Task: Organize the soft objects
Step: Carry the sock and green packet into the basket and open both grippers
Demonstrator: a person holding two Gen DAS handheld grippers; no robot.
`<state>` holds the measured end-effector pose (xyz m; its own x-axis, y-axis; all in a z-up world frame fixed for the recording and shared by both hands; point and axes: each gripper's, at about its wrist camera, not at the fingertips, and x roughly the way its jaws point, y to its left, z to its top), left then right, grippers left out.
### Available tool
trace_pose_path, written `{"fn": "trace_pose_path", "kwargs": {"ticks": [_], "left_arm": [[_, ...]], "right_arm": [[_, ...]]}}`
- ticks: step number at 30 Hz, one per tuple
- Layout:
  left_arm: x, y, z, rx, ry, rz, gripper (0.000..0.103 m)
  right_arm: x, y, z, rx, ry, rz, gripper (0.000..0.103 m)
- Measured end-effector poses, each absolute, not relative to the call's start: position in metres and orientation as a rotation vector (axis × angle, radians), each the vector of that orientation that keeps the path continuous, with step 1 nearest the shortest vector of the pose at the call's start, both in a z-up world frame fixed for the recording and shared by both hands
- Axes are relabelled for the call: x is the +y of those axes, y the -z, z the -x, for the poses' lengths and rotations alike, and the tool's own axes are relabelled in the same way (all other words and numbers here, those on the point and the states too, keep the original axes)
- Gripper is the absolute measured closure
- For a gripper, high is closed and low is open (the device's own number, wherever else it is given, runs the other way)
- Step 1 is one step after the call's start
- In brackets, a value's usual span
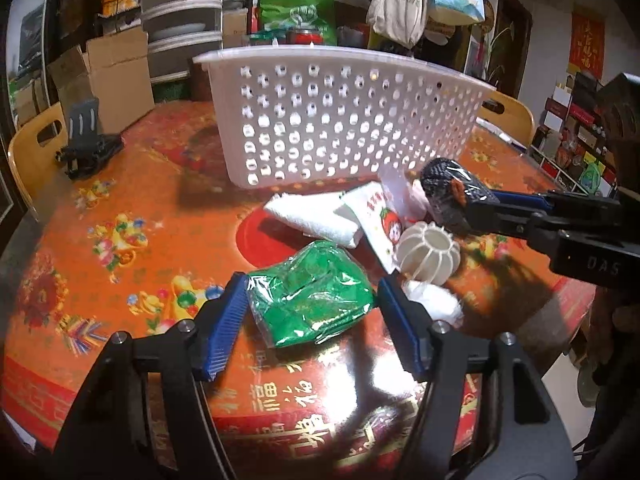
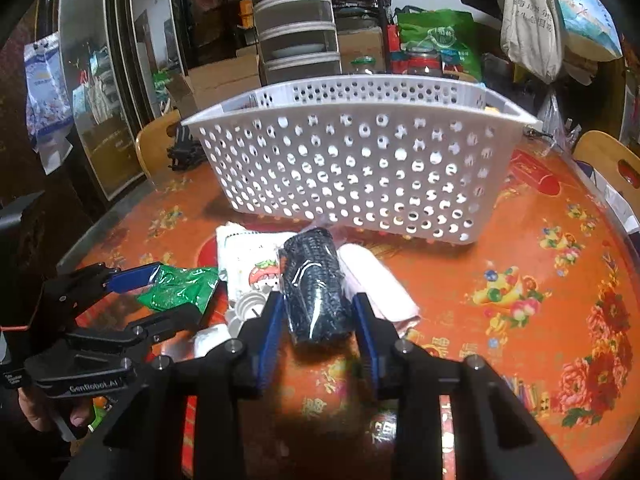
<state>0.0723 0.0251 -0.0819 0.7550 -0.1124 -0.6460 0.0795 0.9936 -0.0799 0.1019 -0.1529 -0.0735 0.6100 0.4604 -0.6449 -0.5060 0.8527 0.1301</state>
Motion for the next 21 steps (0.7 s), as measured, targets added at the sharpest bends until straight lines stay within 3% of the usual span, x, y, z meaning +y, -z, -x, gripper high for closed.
{"fn": "trace_pose_path", "kwargs": {"ticks": [21], "left_arm": [[0.024,0.006,-0.058,0.567,0.107,0.016,0.039]], "right_arm": [[-0.189,0.02,-0.084,0.599,-0.523,0.022,0.069]]}}
